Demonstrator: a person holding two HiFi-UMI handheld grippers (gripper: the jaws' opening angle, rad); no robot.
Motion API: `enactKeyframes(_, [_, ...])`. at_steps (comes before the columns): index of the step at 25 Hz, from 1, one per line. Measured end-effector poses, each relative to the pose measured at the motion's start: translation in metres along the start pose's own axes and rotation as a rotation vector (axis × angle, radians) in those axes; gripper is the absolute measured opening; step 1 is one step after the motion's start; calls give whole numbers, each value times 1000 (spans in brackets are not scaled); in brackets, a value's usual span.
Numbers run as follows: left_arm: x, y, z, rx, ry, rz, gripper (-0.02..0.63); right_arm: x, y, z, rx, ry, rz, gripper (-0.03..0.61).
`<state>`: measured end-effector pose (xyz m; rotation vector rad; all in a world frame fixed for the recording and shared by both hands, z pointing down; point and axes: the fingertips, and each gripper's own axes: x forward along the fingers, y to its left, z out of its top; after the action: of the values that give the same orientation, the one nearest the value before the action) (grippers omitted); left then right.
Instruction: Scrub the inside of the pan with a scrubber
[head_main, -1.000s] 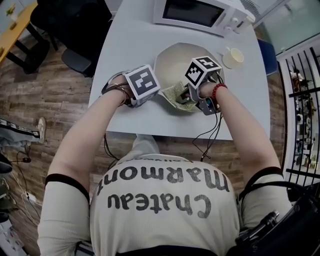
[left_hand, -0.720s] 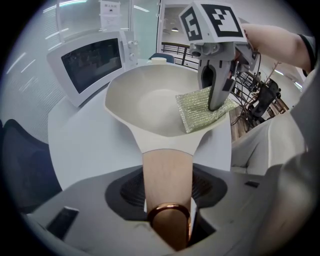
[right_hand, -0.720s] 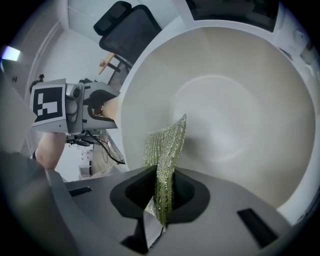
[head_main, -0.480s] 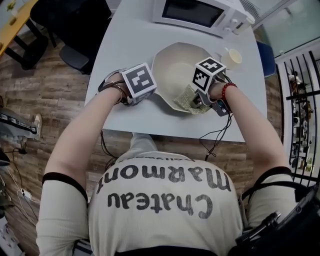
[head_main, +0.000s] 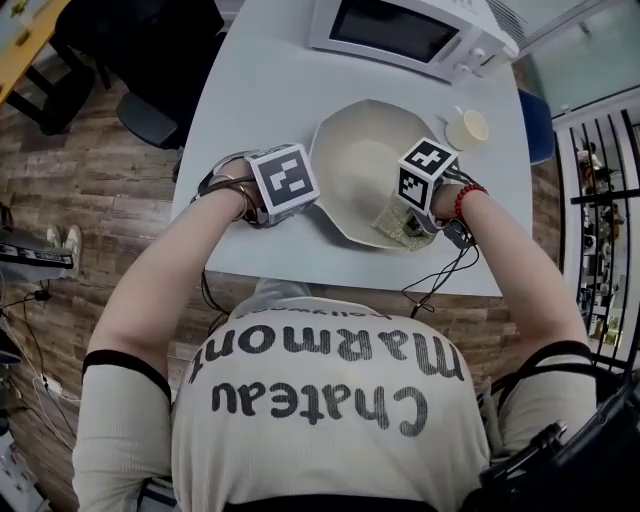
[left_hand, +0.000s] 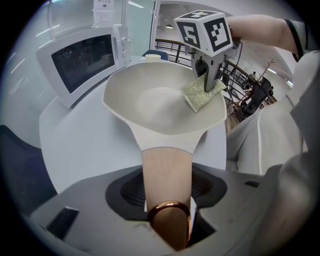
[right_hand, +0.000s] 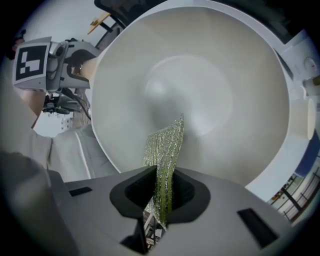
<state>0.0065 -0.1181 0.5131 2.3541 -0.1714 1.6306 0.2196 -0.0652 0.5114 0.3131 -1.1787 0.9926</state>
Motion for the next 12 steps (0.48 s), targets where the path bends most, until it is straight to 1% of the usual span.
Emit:
enactKeyframes(3, [0, 1, -2, 33, 22, 0, 213, 1, -21, -11, -8, 71, -87, 54])
enactKeyframes(6, [-1, 1, -6, 61, 68, -4, 213, -3, -49, -23, -11, 140, -212, 54])
enactKeyframes(8, [0, -1, -4, 81, 69, -15, 212, -8, -66, -31, -14, 179, -298, 55])
enactKeyframes(12, [1, 0, -1, 99, 68, -33, 212, -18, -81, -31, -36, 221, -406, 55])
